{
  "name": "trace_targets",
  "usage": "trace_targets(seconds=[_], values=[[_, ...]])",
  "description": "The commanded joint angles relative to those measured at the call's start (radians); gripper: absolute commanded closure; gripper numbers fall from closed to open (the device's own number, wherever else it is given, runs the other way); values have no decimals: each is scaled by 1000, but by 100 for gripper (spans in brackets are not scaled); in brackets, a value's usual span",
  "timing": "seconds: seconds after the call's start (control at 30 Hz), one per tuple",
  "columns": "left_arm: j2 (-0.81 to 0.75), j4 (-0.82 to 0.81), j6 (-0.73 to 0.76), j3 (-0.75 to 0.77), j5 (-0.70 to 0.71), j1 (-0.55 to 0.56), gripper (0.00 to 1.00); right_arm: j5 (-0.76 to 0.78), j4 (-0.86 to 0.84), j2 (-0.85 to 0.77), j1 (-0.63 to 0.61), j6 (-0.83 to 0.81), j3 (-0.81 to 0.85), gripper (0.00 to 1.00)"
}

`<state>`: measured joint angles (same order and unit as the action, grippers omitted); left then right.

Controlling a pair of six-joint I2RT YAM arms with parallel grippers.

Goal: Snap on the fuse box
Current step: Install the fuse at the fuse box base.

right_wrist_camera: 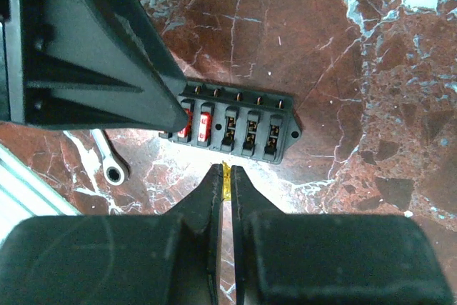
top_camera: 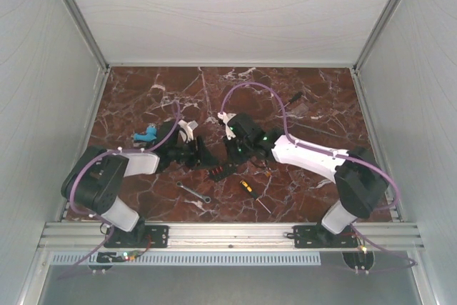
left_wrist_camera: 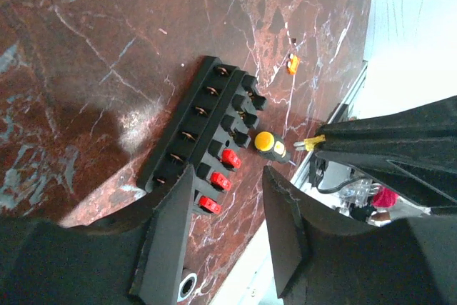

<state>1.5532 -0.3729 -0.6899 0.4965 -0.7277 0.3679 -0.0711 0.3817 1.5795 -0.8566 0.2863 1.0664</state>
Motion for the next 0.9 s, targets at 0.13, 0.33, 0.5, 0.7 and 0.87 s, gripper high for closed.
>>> trace_targets(seconds=[0.13,0.33,0.5,0.7,0.87], values=[[23,-128,-59,-38,-49,-1,57,24,12,26,-12,21,53,100],[18,-131,-68,-47,-48,8,57,33,25,39,-15,19,67,100],[-26,-53,-34,-34,7,0,54,56,39,53,-29,6,78,100],[-86,43,-11,-38,71,-15,50,121,60,88,-61,-9,112,100],[-109,91,-35,-57,109,-15,48,160,62,118,-88,-11,132,100]])
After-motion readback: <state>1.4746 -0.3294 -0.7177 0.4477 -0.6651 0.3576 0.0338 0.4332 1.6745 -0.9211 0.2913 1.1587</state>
